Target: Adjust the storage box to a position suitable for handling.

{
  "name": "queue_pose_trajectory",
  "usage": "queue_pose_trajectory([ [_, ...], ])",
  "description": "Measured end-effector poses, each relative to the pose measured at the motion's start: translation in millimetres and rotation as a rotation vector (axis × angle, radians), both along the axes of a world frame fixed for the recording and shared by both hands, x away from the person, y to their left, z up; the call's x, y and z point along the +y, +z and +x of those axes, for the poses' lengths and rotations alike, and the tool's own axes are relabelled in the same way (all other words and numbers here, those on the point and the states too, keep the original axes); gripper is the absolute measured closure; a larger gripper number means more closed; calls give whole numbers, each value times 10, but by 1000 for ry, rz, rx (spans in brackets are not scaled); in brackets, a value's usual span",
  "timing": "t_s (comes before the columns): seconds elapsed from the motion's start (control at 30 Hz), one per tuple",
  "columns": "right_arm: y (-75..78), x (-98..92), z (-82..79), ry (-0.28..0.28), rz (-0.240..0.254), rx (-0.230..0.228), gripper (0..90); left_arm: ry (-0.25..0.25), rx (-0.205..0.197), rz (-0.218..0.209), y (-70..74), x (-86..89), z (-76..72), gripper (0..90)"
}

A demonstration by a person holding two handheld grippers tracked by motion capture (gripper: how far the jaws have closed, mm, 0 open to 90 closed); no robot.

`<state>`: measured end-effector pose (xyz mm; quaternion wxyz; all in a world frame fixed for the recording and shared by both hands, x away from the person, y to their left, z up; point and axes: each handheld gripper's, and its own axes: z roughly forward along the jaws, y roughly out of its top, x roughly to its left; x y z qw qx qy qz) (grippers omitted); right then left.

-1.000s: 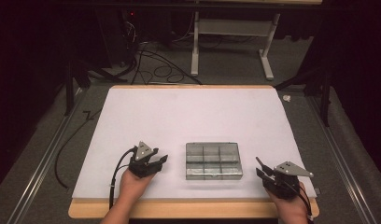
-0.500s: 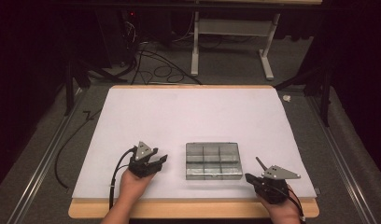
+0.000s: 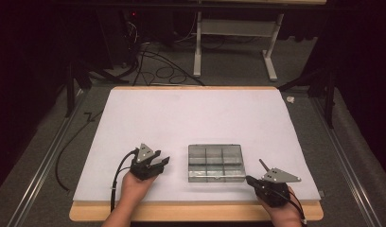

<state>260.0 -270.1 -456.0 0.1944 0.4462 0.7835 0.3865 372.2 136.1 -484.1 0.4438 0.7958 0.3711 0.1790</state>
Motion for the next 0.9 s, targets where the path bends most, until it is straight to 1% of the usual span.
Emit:
queue_pose_trajectory([
  [0.07, 7, 7, 1, 1, 0, -8, 900, -3, -6, -7, 6, 7, -9, 550],
  [0.13, 11, 10, 3, 1, -1, -11, 900, -1, -26, -14, 14, 10, -30, 569],
  [0.17, 13, 10, 4, 1, 0, -12, 900, -5, -22, -18, 20, 10, -36, 577],
  [0.23, 17, 10, 5, 1, -1, -14, 900, -24, -16, -50, 46, -14, -72, 609],
  [0.27, 17, 12, 6, 2, -1, -17, 900, -38, -18, -53, 63, -36, -94, 626],
  [0.3, 19, 13, 8, 3, -2, -19, 900, -50, -20, -51, 77, -56, -112, 640],
  [0.33, 21, 14, 9, 2, 0, -19, 900, -58, -31, -44, 93, -88, -138, 649],
  [0.37, 24, 14, 12, 2, 2, -20, 900, -61, -50, -28, 115, -128, -174, 658],
  [0.4, 26, 15, 16, 2, 4, -22, 900, -66, -64, -25, 134, -154, -202, 665],
  [0.47, 35, 15, 19, 6, 4, -25, 900, -75, -74, -38, 164, -186, -239, 670],
  [0.53, 44, 12, 19, 3, 10, -31, 900, -80, -63, -46, 191, -222, -273, 675],
  [0.6, 61, 8, 25, 6, 12, -39, 900, -82, -64, -44, 203, -258, -308, 683],
  [0.7, 80, 17, 40, 9, 18, -46, 900, -80, -50, -55, 222, -281, -347, 719],
  [0.73, 84, 19, 44, 12, 15, -49, 900, -84, -43, -71, 228, -286, -365, 721],
  [0.8, 93, 27, 58, 16, 17, -53, 900, -97, -41, -85, 239, -300, -395, 722],
  [0.9, 105, 39, 77, 19, 19, -59, 900, -125, -44, -83, 258, -323, -446, 721],
])
